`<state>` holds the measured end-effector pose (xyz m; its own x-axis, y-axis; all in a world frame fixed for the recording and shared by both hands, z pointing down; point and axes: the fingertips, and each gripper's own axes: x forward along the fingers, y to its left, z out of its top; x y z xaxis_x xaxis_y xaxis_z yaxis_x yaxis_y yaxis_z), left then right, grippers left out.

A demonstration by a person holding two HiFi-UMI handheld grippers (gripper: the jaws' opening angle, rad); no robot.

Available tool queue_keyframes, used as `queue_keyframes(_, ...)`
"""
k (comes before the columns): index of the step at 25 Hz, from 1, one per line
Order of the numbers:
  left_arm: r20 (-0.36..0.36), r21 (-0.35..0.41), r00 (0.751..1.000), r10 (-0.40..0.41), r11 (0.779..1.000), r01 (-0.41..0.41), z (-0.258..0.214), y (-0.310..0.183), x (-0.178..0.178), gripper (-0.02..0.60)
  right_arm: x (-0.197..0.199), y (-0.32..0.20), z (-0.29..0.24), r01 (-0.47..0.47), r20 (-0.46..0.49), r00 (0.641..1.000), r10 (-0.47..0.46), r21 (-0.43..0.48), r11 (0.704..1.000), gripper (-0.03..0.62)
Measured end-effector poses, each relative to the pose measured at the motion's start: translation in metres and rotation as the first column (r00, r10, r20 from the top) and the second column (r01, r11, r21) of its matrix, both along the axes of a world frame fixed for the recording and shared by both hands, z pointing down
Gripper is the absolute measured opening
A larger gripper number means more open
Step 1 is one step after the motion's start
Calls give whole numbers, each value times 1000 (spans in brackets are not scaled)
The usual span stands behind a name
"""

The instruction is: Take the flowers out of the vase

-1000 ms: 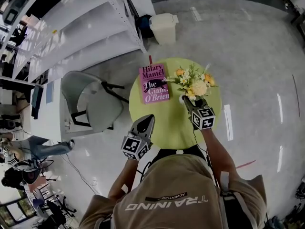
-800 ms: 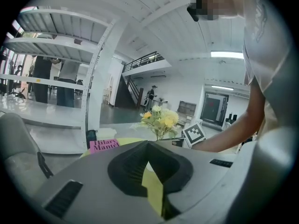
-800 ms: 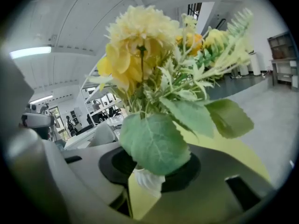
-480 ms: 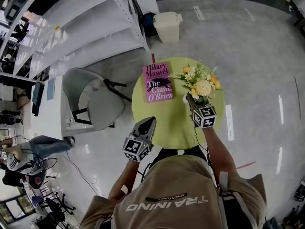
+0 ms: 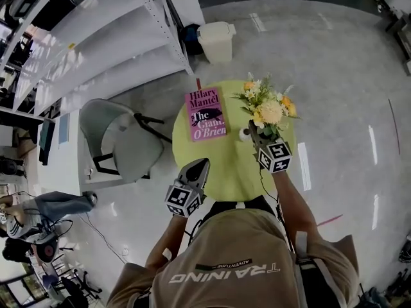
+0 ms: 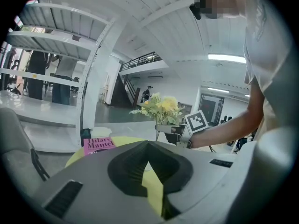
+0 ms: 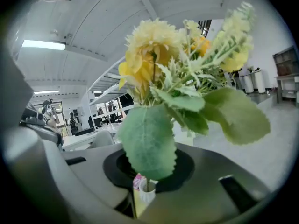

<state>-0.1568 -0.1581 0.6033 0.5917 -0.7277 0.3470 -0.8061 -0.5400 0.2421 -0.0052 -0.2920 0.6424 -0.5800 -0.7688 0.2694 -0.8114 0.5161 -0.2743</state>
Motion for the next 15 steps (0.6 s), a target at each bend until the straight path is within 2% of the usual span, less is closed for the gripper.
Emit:
queue_keyframes(8, -53, -4, 998, 15, 1000, -16, 0, 2, 12, 2, 23, 4, -71, -7, 33, 999, 5, 78, 997, 40)
queue_keyframes(11, -67, -5, 997, 23, 1000, -23, 0, 1, 18, 2, 42, 12, -76, -27, 36, 999, 25, 52, 998, 40)
queue_keyframes(15, -79, -9, 996, 40, 999, -41, 1, 0, 30, 2, 69, 29, -52, -45, 10, 999, 46, -48, 998, 34)
